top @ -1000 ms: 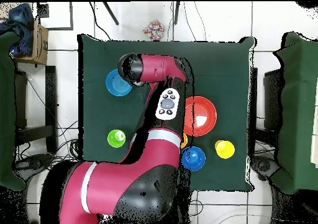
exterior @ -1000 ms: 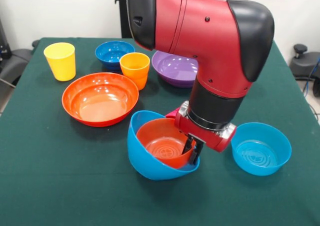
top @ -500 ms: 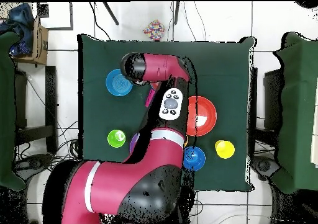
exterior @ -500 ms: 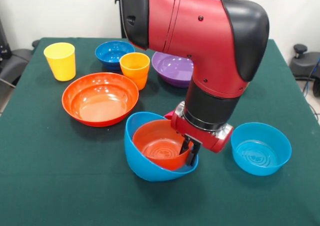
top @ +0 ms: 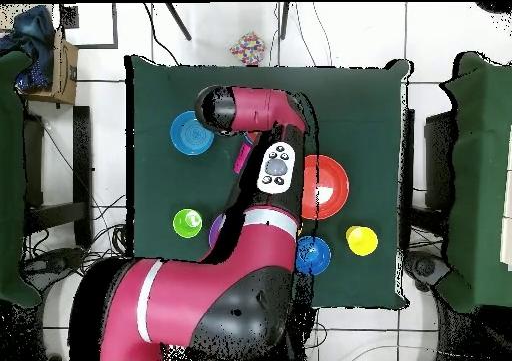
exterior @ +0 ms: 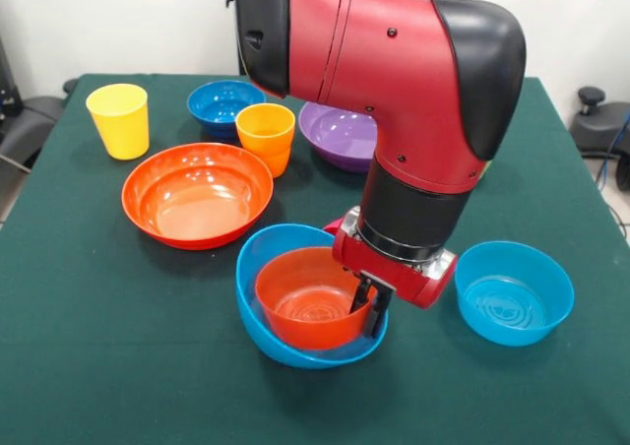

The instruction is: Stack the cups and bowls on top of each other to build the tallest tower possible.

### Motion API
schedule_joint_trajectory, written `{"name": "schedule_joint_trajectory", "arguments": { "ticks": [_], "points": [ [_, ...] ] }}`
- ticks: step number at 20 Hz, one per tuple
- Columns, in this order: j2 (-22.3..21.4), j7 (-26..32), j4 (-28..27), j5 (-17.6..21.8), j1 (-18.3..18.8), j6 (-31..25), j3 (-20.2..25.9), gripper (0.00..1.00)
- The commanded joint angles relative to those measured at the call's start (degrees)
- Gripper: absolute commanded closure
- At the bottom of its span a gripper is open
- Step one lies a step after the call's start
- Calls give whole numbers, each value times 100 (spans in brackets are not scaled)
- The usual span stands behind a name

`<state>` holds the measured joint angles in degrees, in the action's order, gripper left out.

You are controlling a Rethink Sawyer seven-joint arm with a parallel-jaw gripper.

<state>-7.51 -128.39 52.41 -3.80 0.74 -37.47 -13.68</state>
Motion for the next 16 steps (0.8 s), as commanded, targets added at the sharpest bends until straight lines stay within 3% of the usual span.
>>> {"name": "schedule_joint_trajectory", "arguments": {
  "ticks": [1, 8, 16],
  "points": [
    [-204, 930, 517, 619, 132, 245, 605, 100],
    [-296, 1055, 630, 881, 216, 210, 614, 100],
    [-329, 1275, 466, 1177, 240, -265, 595, 100]
  ]
}}
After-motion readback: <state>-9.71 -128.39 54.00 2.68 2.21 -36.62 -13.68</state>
